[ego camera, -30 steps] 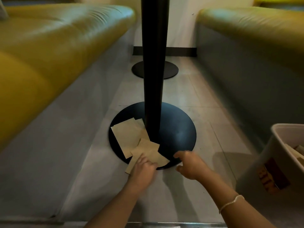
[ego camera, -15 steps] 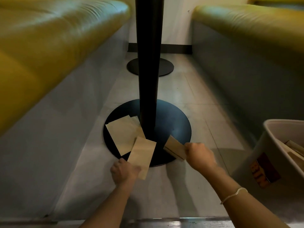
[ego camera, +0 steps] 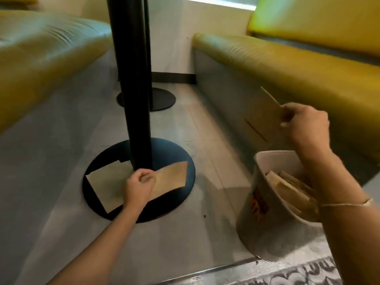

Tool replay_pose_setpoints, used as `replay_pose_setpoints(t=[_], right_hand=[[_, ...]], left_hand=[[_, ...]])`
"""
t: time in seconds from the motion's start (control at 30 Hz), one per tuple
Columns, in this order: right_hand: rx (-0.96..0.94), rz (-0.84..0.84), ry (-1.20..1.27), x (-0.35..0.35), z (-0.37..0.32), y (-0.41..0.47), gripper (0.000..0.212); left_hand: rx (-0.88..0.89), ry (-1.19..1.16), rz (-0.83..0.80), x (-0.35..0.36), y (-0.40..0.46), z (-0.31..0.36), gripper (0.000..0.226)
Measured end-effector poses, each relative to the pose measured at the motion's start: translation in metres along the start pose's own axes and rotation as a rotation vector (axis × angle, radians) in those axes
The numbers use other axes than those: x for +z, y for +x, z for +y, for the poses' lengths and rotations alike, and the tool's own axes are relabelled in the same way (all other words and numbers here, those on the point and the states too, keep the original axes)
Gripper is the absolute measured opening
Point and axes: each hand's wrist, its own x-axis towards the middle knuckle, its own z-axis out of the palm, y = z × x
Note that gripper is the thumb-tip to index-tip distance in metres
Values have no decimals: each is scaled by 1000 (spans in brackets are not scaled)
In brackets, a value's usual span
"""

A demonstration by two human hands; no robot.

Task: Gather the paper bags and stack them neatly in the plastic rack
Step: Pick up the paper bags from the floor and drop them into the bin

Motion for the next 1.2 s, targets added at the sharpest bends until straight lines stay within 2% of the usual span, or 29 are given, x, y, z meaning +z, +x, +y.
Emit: replay_pose_setpoints(t=[0.13, 0.2, 0.3, 0.43, 0.57, 0.63, 0.8, 0.9, 0.97, 1.03, 1.1, 1.2], right_hand=[[127, 96, -94, -50, 33, 10, 37], [188, 55, -151, -63, 51, 11, 35], [259, -73, -236, -64, 75, 10, 35], [346, -380, -282, -45, 96, 0, 34], [313, -366, -176, -45, 101, 5, 52], [275, -365, -106, -50, 99, 11, 58], [201, -439, -114, -57, 94, 12, 49], [137, -618, 38, -68, 88, 13, 60], [93, -717, 117, -73, 81, 12, 59], [43, -679, 134, -73, 77, 11, 45], [-2, -551, 59, -71, 78, 12, 31], [-1, -356, -170, -66, 90, 14, 33]], left_hand=[[198, -145, 11, 20, -14, 87, 7], [269, -175, -21, 33, -23, 123, 1], [410, -178, -92, 53, -41, 167, 6], [592, -20, -249, 76, -62, 203, 24], [725, 181, -445, 91, -78, 221, 32], [760, 222, -510, 97, -83, 226, 29], [750, 253, -559, 109, -90, 229, 31], [758, 228, -572, 112, -92, 230, 28], [735, 154, -570, 114, -93, 232, 26], [684, 44, -562, 117, -94, 235, 26], [664, -13, -556, 120, -97, 236, 27], [627, -39, -596, 121, -98, 235, 38]])
